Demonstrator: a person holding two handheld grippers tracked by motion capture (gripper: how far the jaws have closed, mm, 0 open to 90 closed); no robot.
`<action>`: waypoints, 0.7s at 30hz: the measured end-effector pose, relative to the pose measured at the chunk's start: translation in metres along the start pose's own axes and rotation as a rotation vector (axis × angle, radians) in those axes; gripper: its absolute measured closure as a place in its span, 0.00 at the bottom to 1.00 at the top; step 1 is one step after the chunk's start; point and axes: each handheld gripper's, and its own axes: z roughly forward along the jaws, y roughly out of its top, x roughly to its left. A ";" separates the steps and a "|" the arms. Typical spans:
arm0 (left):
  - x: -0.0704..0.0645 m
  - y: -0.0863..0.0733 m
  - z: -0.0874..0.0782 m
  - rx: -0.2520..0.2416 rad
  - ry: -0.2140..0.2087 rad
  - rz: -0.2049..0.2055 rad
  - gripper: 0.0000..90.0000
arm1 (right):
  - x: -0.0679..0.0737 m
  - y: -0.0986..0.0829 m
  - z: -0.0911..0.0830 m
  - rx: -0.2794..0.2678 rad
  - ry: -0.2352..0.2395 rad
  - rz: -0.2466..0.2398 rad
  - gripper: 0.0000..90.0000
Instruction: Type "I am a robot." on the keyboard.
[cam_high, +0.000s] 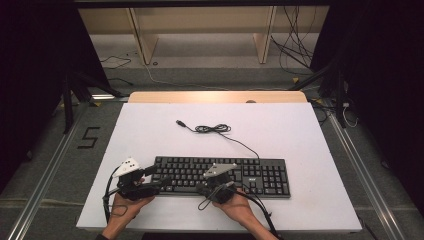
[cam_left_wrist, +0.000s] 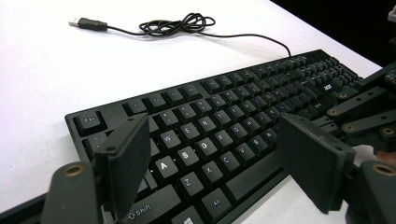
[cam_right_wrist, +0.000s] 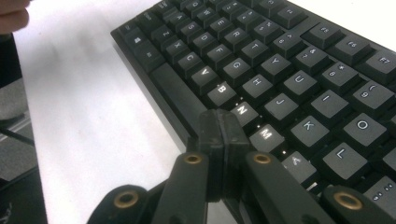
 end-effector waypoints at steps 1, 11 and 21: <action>0.000 0.000 0.000 0.000 0.001 0.000 0.29 | 0.000 0.000 0.000 0.000 0.000 0.000 0.99; 0.003 0.000 0.001 0.003 0.011 -0.002 0.29 | -0.002 0.004 -0.011 -0.061 0.035 0.030 0.86; 0.009 0.000 0.004 0.016 0.031 -0.018 0.36 | -0.005 0.005 -0.017 -0.080 0.033 0.063 0.65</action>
